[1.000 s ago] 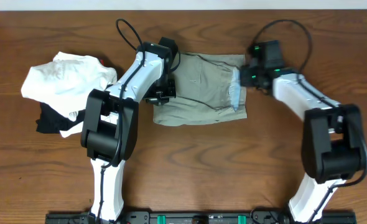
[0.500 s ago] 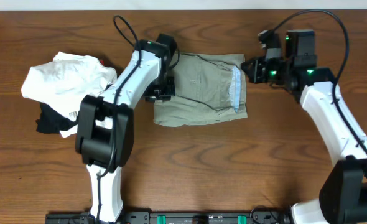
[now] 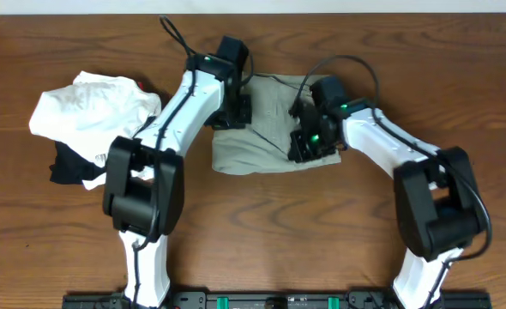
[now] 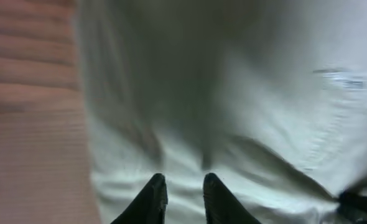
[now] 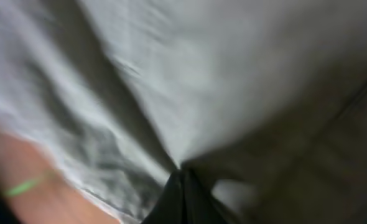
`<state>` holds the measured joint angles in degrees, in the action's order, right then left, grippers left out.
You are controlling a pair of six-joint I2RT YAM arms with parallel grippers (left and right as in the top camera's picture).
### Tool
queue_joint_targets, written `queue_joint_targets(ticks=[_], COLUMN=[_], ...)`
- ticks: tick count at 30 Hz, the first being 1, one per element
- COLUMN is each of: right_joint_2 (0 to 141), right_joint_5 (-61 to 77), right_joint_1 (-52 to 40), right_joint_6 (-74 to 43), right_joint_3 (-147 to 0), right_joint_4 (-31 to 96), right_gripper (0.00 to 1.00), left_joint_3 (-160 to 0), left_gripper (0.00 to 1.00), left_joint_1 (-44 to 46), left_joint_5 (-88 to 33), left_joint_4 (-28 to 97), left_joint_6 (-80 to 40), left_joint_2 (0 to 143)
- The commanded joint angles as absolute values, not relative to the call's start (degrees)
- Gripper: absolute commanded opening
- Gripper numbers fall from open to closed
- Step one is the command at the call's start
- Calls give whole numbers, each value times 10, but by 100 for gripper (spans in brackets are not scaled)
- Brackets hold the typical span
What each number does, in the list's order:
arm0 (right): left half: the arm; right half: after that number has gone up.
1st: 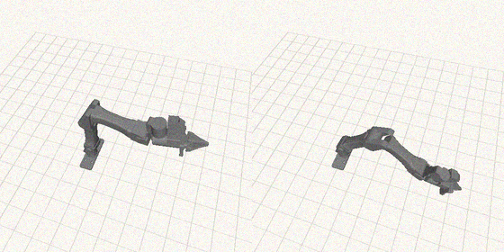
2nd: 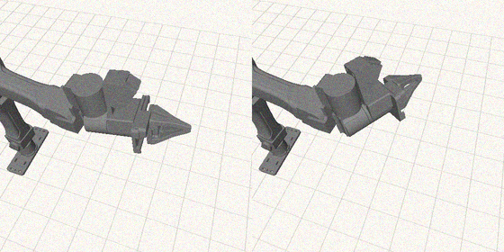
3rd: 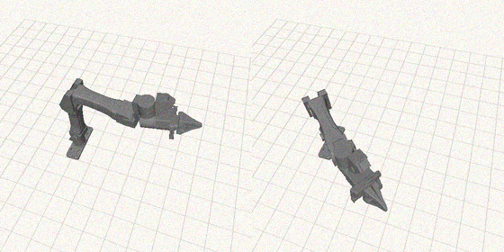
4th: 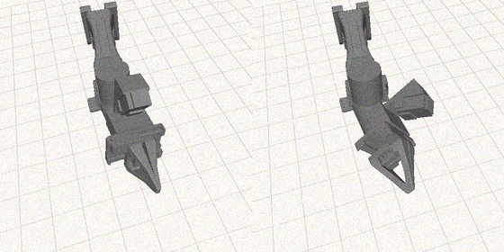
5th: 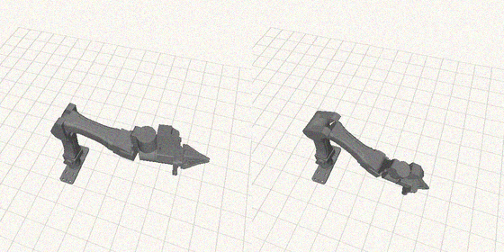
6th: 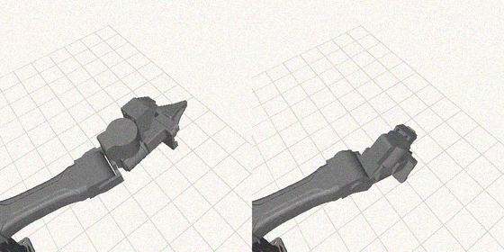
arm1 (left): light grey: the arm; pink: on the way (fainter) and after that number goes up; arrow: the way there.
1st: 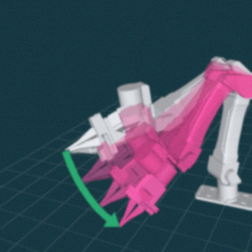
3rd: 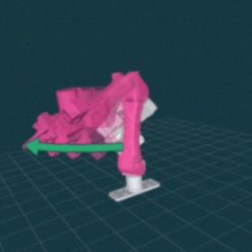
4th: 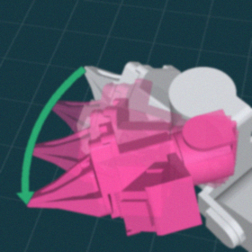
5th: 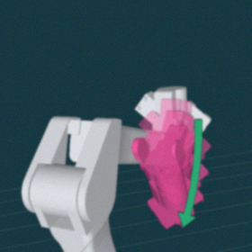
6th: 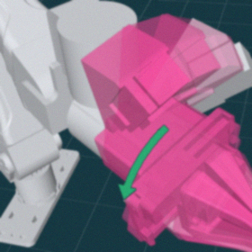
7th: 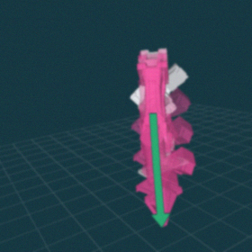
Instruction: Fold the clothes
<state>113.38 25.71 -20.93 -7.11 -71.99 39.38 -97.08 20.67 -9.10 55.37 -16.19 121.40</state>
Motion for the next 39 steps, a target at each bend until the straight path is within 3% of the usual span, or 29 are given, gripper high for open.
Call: queue_joint_targets(ticks=[1, 5, 13, 15, 18, 23, 31, 39], right_joint_2=[1139, 1139, 1139, 1139, 1139, 1139, 1139, 1139], right_joint_5=[134, 58, 58, 64, 84, 86, 86, 97], right_joint_1=[-203, -181, -143, -140, -140, -140, -142, -142], right_joint_6=[-59, -60, -68, -68, -63, -61, -61, -61], right_joint_3=[-722, -722, -722, -722, -722, -722, -722, -722], right_joint_4=[426, 465, 517, 521, 520, 521, 521, 518], right_gripper=[1, 1, 1, 1, 3, 4, 4, 5], left_joint_3=[-944, -914, -919, -922, -922, -921, -876, -869], left_gripper=[22, 21, 19, 31, 57, 82, 86, 86], left_joint_1=[204, 203, 203, 203, 198, 173, 168, 169], left_joint_5=[-96, -96, -116, -116, -116, -124, -244, -243], left_joint_4=[556, 545, 585, 590, 583, 552, 470, 446], left_joint_6=[-150, -150, -152, -158, -176, -234, -235, -234], left_joint_2=[1249, 1255, 1229, 1200, 1155, 1119, 1173, 1209])
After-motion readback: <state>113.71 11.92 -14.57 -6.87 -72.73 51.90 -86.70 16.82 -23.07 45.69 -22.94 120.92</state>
